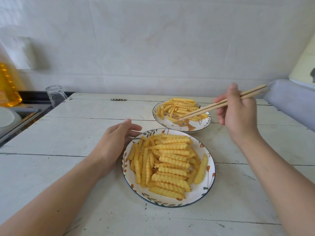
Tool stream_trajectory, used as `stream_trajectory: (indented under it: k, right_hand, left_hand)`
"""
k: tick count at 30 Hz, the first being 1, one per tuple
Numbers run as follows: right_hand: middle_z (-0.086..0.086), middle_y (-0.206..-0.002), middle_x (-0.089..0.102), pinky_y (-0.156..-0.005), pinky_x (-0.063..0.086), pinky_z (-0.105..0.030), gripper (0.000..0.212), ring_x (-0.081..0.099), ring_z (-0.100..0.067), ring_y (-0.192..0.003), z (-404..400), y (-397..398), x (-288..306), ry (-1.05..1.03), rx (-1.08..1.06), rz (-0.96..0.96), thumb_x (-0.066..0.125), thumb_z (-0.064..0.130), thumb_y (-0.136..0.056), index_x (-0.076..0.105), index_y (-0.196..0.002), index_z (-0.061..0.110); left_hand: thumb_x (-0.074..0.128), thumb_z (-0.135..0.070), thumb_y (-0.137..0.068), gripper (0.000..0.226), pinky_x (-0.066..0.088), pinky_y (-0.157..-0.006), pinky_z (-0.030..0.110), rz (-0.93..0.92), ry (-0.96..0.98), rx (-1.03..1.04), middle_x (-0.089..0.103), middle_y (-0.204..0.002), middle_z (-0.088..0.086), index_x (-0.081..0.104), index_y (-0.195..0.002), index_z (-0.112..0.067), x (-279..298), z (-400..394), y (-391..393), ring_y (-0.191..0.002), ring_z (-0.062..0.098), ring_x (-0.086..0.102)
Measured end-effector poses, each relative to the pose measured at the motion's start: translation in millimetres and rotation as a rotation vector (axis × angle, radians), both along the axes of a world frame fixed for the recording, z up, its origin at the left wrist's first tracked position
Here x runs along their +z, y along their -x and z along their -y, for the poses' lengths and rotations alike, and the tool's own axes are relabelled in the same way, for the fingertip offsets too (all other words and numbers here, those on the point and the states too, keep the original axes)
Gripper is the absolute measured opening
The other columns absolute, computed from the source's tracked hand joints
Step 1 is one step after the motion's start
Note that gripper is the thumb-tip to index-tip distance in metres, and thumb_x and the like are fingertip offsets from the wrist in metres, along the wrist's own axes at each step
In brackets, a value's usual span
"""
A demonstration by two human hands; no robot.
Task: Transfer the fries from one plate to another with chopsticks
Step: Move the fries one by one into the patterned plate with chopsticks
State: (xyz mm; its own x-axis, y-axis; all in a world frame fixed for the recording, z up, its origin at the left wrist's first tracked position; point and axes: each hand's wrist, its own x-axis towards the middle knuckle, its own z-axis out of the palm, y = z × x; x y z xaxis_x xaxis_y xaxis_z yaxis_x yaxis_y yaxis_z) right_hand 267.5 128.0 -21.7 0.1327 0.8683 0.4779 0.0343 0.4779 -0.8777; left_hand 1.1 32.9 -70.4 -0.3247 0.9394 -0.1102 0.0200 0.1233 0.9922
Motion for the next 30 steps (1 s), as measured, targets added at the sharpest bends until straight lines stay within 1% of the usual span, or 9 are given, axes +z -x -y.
stream_trajectory:
  k: [4,8,12,17,20,22,24,27,30]
  right_hand:
    - [-0.009,-0.052,0.047,-0.041,0.022,-0.023,0.061,0.032,-0.019,-0.040,17.8,4.3,18.1,-0.046,0.270,-0.235,0.039,0.040,-0.106,0.066,-0.056,0.018]
    - [-0.007,-0.047,0.040,-0.043,0.020,-0.018,0.059,0.031,-0.015,-0.038,33.5,16.1,16.4,-0.019,0.537,-0.150,0.036,0.041,-0.103,0.067,-0.060,0.015]
    - [-0.009,-0.053,0.038,-0.043,0.024,-0.017,0.051,0.032,-0.013,-0.044,34.0,21.8,11.7,-0.023,0.607,-0.103,0.044,0.047,-0.094,0.067,-0.062,0.015]
    - [-0.007,-0.056,0.040,-0.041,0.021,-0.019,0.052,0.029,-0.012,-0.045,27.4,12.4,14.6,-0.008,0.537,-0.219,0.040,0.039,-0.101,0.066,-0.062,0.016]
    - [-0.009,-0.060,0.041,-0.043,0.016,-0.025,0.053,0.027,-0.014,-0.042,13.2,1.9,11.9,0.015,0.301,-0.271,0.042,0.036,-0.106,0.066,-0.062,0.018]
    - [-0.007,-0.058,0.048,-0.042,0.022,-0.024,0.049,0.034,-0.016,-0.039,4.7,-3.6,6.1,0.018,0.069,-0.188,0.046,0.035,-0.105,0.067,-0.065,0.019]
    - [-0.003,-0.055,0.052,-0.041,0.033,-0.023,0.043,0.041,-0.018,-0.036,0.7,-4.2,0.9,0.014,-0.042,-0.084,0.048,0.034,-0.105,0.067,-0.072,0.015]
    - [-0.001,-0.054,0.056,-0.041,0.041,-0.025,0.038,0.049,-0.018,-0.037,-4.0,12.8,10.2,-0.038,0.003,0.082,0.050,0.032,-0.104,0.067,-0.077,0.011]
    - [-0.002,-0.055,0.058,-0.042,0.044,-0.027,0.041,0.053,-0.019,-0.040,-15.2,43.7,22.7,-0.045,0.022,0.249,0.051,0.037,-0.103,0.066,-0.073,0.012]
  left_hand:
    - [0.040,-0.045,-0.110,0.048,0.052,-0.103,0.059,0.017,0.001,-0.007,0.080,-0.103,0.010,0.075,-0.107,-0.012,0.5,-0.4,1.0,-0.101,0.033,0.075]
    - [0.038,-0.047,-0.110,0.051,0.050,-0.106,0.061,0.023,0.005,-0.011,0.080,-0.103,0.010,0.075,-0.108,-0.012,0.2,-0.5,2.3,-0.103,0.034,0.075]
    - [0.039,-0.047,-0.110,0.051,0.051,-0.106,0.060,0.020,0.004,-0.010,0.080,-0.103,0.009,0.076,-0.108,-0.012,-0.3,-0.9,2.6,-0.102,0.033,0.075]
    - [0.039,-0.046,-0.110,0.050,0.051,-0.105,0.060,0.017,-0.002,-0.011,0.080,-0.102,0.010,0.075,-0.108,-0.012,-1.3,-1.0,2.5,-0.102,0.034,0.075]
    - [0.039,-0.047,-0.110,0.050,0.052,-0.104,0.058,0.016,-0.011,-0.011,0.080,-0.101,0.009,0.076,-0.107,-0.012,-2.4,-1.1,2.8,-0.101,0.032,0.075]
    - [0.040,-0.047,-0.109,0.051,0.053,-0.103,0.057,0.003,-0.019,-0.007,0.080,-0.100,0.008,0.077,-0.105,-0.013,-3.2,-1.9,3.0,-0.100,0.031,0.076]
    - [0.039,-0.048,-0.109,0.052,0.054,-0.102,0.056,-0.010,-0.028,-0.009,0.080,-0.099,0.007,0.078,-0.104,-0.014,-4.2,-1.7,3.0,-0.099,0.030,0.076]
    - [0.038,-0.050,-0.109,0.054,0.054,-0.101,0.055,-0.011,-0.035,-0.015,0.080,-0.099,0.006,0.078,-0.103,-0.015,-4.8,-3.3,3.5,-0.099,0.030,0.075]
    - [0.037,-0.050,-0.109,0.054,0.054,-0.101,0.056,-0.009,-0.038,-0.017,0.080,-0.098,0.006,0.078,-0.103,-0.015,-4.3,-4.7,3.5,-0.098,0.030,0.075]
